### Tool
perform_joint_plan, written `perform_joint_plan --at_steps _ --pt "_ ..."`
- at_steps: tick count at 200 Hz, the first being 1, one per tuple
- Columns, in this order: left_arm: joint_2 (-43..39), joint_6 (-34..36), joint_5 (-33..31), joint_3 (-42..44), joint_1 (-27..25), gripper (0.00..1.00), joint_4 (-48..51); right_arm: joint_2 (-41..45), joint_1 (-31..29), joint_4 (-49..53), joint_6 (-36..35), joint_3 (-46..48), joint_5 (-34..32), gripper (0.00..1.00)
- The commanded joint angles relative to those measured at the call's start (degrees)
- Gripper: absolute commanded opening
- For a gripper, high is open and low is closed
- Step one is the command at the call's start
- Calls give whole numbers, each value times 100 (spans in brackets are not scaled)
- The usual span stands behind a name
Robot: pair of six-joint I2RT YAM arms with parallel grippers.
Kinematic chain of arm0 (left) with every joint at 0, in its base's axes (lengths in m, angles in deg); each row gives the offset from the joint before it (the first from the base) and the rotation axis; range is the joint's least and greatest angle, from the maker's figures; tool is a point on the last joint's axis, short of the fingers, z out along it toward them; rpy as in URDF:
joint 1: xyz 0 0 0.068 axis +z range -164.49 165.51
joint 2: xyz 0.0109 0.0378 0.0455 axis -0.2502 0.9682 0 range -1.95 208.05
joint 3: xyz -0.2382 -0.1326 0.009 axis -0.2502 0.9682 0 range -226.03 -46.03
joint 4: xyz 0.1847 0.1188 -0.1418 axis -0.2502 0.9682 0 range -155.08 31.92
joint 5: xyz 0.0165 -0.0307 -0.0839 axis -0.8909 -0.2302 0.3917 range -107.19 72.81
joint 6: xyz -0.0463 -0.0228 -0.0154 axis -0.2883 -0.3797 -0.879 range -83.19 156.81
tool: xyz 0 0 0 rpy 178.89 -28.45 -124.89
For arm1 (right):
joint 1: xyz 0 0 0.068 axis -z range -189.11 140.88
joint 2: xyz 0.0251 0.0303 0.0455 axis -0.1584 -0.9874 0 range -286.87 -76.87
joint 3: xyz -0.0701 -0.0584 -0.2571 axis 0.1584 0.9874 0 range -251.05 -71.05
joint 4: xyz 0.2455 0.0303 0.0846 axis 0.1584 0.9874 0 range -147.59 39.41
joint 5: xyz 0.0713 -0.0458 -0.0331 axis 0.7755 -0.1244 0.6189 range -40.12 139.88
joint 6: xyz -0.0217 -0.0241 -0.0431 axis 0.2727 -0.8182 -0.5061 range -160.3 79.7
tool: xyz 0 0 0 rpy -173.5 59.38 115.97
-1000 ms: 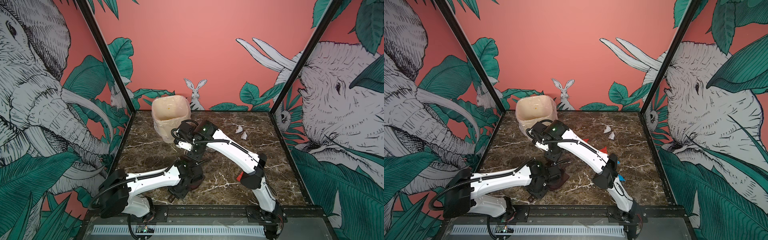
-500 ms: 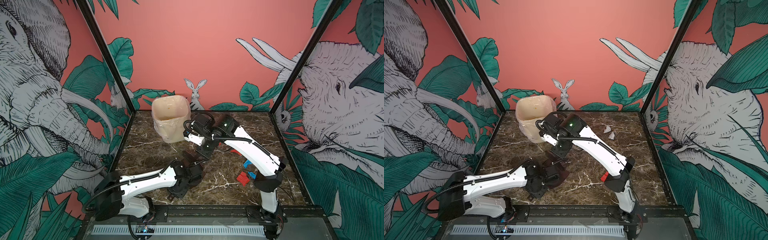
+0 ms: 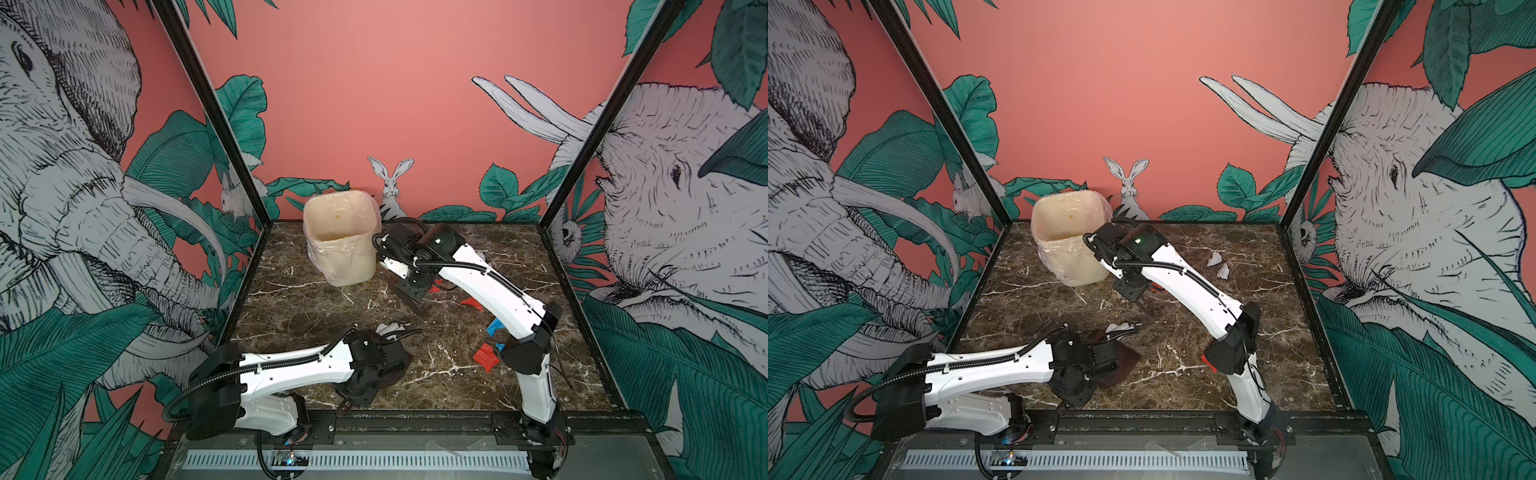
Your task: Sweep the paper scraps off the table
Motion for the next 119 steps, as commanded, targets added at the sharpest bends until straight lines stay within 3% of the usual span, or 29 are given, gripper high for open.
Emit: perform_joint_plan --at_steps 1,64,119 --pt "-279 -329 130 158 -21 0 109 -188 -86 -78 -186 -309 -178 0" --pt "-445 -441 169 460 -15 0 48 -589 -341 119 -425 -778 -634 0" --pt "-428 -217 -40 557 230 0 45 -802 -450 142 -453 -903 -488 0"
